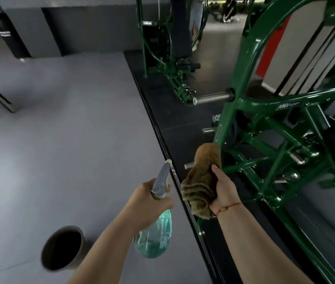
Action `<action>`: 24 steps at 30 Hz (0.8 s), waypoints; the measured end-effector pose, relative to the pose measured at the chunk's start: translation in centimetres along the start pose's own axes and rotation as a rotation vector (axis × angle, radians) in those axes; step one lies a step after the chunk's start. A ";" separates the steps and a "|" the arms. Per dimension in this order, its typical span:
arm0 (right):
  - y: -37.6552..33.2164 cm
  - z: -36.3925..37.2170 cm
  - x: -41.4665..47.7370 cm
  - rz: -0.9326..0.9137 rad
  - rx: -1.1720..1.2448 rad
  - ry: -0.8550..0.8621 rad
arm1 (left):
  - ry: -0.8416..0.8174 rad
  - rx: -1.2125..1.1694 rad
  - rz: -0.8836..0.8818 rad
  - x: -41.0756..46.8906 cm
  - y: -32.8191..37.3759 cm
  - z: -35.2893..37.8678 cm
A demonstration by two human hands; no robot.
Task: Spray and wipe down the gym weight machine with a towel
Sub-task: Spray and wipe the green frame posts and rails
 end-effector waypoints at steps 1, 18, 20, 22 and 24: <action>-0.4 0.5 0.1 -0.005 0.007 -0.011 | -0.003 -0.007 0.012 0.3 0.1 -0.3; -15.6 4.6 13.5 -0.113 0.047 -0.051 | -0.170 0.068 0.123 23.4 6.5 1.9; -18.7 4.8 16.7 -0.112 0.062 -0.027 | -0.213 0.096 0.110 28.4 7.3 3.2; -21.8 4.3 19.0 -0.142 0.088 0.035 | -0.236 0.142 0.098 32.7 7.6 4.1; -25.1 3.9 20.6 -0.207 0.103 0.106 | -0.235 0.214 0.084 36.3 7.1 4.6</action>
Point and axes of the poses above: each hand's wrist, its own x-axis towards the middle knuckle, its own z-axis out of the palm, y = z × x, the point moved 10 cm from there along x, towards the middle knuckle, and after that the axes turned 12 degrees about z, right-handed, at the moved point
